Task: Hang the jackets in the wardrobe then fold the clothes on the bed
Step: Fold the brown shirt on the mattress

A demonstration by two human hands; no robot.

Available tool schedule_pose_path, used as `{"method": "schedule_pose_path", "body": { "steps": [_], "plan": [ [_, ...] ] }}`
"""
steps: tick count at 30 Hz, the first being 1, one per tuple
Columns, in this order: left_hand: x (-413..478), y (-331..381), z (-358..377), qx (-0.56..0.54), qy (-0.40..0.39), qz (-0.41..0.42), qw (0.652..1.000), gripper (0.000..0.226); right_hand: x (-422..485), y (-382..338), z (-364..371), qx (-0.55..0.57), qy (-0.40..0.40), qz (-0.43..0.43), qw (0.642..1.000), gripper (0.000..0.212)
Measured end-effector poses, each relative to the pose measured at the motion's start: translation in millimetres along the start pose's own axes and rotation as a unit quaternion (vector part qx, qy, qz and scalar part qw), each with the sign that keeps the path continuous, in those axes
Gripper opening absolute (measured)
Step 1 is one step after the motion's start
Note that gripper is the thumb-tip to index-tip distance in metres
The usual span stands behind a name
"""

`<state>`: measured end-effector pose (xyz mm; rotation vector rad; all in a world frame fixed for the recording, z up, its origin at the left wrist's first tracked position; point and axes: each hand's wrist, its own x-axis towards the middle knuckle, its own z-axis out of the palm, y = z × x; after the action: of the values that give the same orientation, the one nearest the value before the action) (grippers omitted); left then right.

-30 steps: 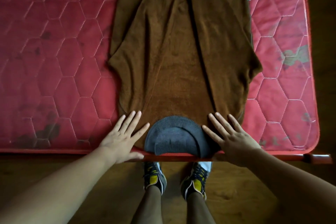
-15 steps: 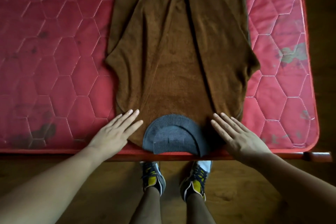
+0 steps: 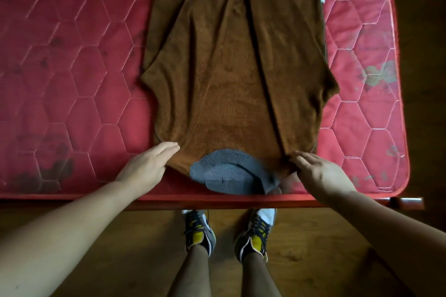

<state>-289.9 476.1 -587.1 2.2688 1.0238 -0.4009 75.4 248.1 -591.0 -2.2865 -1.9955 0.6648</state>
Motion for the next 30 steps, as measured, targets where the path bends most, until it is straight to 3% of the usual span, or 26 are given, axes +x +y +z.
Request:
{"method": "schedule_pose_path", "body": {
  "steps": [4, 7, 10, 13, 16, 22, 30],
  "plan": [
    [19.4, -0.1, -34.2, -0.089, 0.065, -0.048, 0.993, 0.039, 20.8, 0.2, -33.9, 0.064, 0.021, 0.13, 0.989, 0.006],
    [37.7, 5.5, -61.5, -0.146, 0.111, -0.094, 0.978, 0.019, 38.0, 0.0, -59.7, 0.098, 0.039, 0.19, 0.976, 0.007],
    [55.5, 13.6, -87.5, -0.2, 0.116, -0.131, 0.964, 0.018, 58.5, 4.1, -80.5, 0.107, 0.045, 0.223, 0.968, 0.015],
    [76.4, 19.1, -108.5, -0.247, 0.149, -0.133, 0.948, 0.015, 83.7, 13.9, -94.1, 0.128, 0.067, 0.243, 0.959, 0.007],
    [102.1, 17.3, -124.1, -0.284, 0.181, -0.133, 0.932, 0.025, 116.1, 36.1, -103.4, 0.164, 0.103, 0.272, 0.942, 0.011],
    [151.5, 13.1, -144.3, -0.288, 0.209, -0.172, 0.919, 0.023, 185.4, 81.0, -124.0, 0.25, 0.111, 0.266, 0.924, 0.018],
    [257.5, 7.5, -195.8, -0.301, 0.273, -0.13, 0.904, 0.02, 277.6, 128.1, -164.2, 0.232, 0.157, 0.23, 0.932, 0.018]
  ]
}}
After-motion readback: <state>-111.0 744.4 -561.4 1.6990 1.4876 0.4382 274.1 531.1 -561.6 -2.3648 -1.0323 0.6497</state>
